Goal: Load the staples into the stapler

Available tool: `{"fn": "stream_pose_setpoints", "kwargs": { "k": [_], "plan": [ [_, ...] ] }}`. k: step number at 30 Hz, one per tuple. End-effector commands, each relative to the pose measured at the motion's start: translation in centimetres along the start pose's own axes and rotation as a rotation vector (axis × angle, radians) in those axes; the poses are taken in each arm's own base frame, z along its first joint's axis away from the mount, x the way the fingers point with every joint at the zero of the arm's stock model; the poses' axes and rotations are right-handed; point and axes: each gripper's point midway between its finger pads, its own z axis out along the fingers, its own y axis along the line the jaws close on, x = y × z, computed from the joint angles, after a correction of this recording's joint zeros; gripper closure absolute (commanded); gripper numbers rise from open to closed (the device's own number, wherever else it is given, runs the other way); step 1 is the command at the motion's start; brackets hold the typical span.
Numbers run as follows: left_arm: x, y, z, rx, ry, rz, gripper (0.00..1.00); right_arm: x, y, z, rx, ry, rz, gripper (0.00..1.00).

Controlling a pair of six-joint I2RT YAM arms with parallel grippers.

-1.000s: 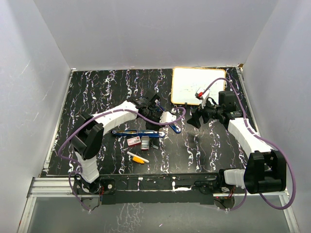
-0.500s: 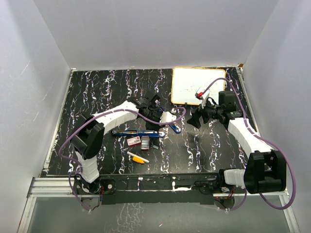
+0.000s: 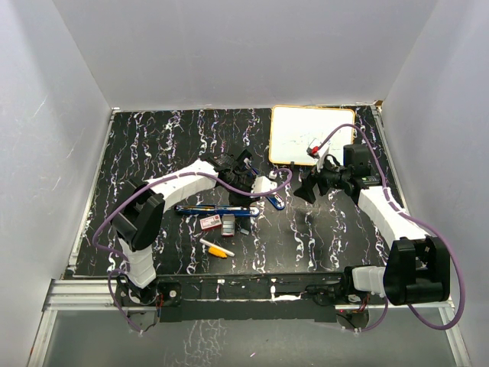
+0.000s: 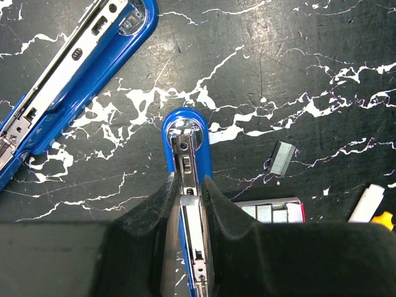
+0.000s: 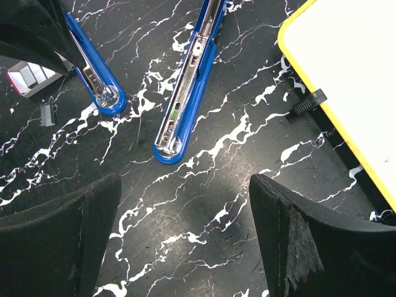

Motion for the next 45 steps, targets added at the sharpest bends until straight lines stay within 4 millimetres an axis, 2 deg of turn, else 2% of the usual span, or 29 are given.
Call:
{"fn": "stream_pose_setpoints", "kwargs": {
  "k": [1, 30, 45],
  "plan": [
    [0.0, -0.7, 0.1, 0.026, -0.002, -0.008, 0.98, -2.0, -0.5, -0.5, 0.02, -0.062, -0.05, 0.12],
    [0.3, -0.2, 0.6, 0.021, 0.013, 0.004, 0.98, -1.9, -0.4, -0.5, 0.015, -0.063, -0.046, 0.12],
    [1.2, -0.1, 1.0, -0.01, 0.033, -0.015, 0.98, -1.9, -0.4, -0.5, 0.015, -0.063, -0.046, 0.11]
  ]
}}
